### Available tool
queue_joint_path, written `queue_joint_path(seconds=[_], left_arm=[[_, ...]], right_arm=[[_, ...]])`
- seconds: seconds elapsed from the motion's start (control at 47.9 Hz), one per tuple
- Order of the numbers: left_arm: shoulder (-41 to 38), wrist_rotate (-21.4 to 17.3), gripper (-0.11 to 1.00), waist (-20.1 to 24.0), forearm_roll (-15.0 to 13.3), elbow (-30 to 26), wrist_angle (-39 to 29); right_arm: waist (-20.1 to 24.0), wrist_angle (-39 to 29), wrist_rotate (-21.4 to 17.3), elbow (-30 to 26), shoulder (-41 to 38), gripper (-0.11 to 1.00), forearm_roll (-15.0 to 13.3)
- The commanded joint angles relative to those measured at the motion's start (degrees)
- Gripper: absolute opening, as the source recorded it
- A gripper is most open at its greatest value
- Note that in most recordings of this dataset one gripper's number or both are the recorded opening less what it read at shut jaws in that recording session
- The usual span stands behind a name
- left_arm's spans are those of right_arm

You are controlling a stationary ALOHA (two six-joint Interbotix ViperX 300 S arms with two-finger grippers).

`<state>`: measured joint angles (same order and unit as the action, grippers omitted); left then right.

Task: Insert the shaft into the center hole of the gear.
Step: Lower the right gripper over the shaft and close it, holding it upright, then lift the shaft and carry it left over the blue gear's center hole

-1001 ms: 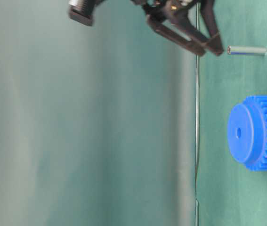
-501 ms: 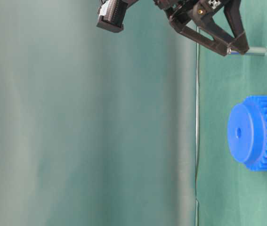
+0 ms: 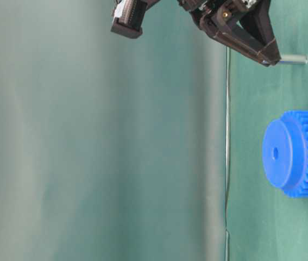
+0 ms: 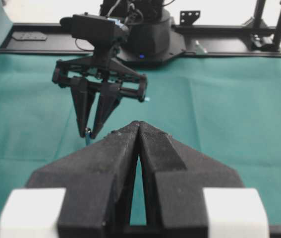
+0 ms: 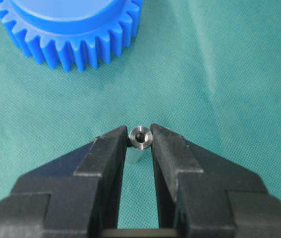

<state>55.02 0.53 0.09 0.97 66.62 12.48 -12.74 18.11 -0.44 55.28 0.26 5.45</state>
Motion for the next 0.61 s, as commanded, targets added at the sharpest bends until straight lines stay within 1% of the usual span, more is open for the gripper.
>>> queue_joint_path(seconds=[0.0,0.083,0.23,0.313,0.48,0.584], left_arm=[[-0.3,0.0,0.00,0.0,0.2,-1.4,0.3],[-0.3,0.0,0.00,0.0,0.2,-1.4,0.3],[-0.3,0.0,0.00,-0.1,0.2,-1.4,0.3],[-0.3,0.0,0.00,0.0,0.2,-1.5,0.3],[-0.3,0.1,0.00,0.0,0.2,-1.4,0.3],[-0.4,0.1,0.00,0.0,0.2,-1.5,0.3]], right_arm=[[0.1,-2.9,0.4,-1.9,3.1,0.22,-0.1],[0.1,-6.7,0.8,-3.1,5.7,0.19,-0.2],[0.1,-14.0,1.1,-5.4,11.3,0.19,-1.3],[0.1,-17.5,1.1,-6.7,14.5,0.19,-1.5],[0.1,-20.9,1.1,-7.3,18.0,0.19,-1.6],[0.0,-21.2,1.1,-7.1,18.3,0.19,-1.6]])
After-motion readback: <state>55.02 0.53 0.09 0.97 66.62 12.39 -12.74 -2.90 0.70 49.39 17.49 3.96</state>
